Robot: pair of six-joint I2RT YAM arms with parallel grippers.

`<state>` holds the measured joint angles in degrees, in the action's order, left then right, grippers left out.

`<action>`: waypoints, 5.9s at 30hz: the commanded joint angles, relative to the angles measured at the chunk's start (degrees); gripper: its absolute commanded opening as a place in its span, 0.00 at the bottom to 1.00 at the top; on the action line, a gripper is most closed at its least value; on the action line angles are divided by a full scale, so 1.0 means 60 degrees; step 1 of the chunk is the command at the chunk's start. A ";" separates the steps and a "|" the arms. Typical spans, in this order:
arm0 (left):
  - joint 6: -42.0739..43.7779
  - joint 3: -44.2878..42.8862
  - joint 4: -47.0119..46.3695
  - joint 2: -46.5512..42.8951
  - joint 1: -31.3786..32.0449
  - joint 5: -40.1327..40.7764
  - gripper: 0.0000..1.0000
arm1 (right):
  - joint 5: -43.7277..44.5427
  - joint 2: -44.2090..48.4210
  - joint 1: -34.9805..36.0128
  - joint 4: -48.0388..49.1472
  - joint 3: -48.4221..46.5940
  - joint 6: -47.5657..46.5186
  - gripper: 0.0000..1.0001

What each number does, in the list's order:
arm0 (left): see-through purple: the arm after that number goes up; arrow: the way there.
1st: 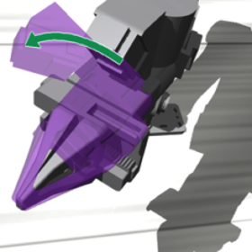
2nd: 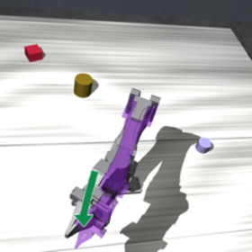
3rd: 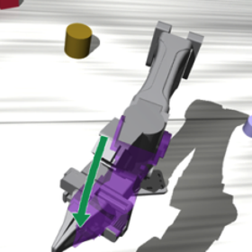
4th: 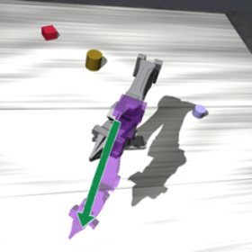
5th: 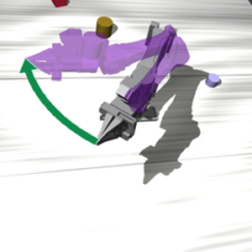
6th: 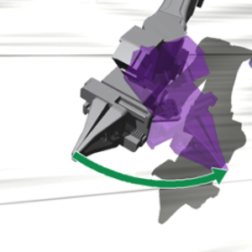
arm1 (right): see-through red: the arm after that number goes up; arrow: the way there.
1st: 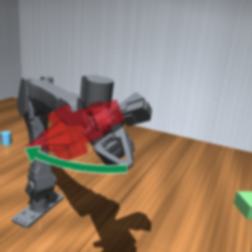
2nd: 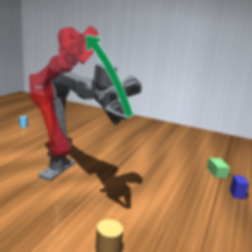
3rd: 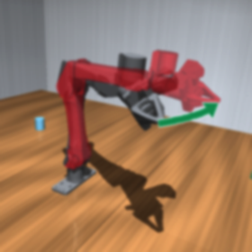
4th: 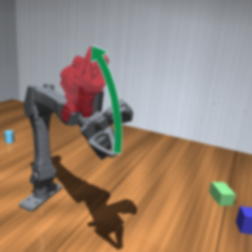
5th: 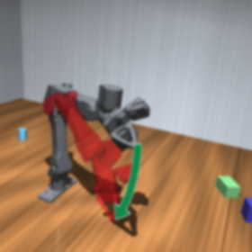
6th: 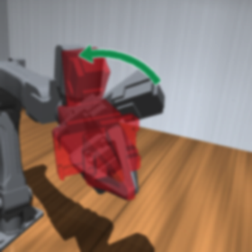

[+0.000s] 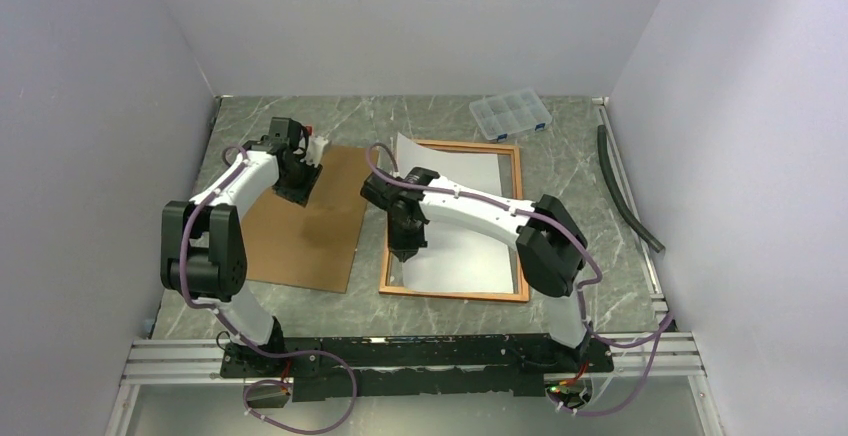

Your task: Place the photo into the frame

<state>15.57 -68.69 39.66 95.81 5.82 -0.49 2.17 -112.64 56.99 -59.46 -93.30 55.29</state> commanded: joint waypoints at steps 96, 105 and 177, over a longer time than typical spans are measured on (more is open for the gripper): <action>0.1011 -0.0527 -0.0301 0.2775 -0.4230 -0.0251 0.29 | -0.1900 -0.3858 -0.1022 0.5547 -0.2080 0.1162 0.90; 0.1057 -0.0394 0.0175 0.3291 -0.4062 -0.1124 0.22 | -0.3004 -0.2946 -0.1246 0.8447 -0.0814 0.2170 0.88; 0.0392 -0.4040 0.3625 -0.0348 -0.3973 -0.4220 0.88 | 0.1376 0.3497 -0.0412 0.4240 -0.1667 -0.4464 0.00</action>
<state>19.22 -87.53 56.49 98.37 -17.91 -18.31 0.36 -94.35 53.36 -31.83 -98.45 35.38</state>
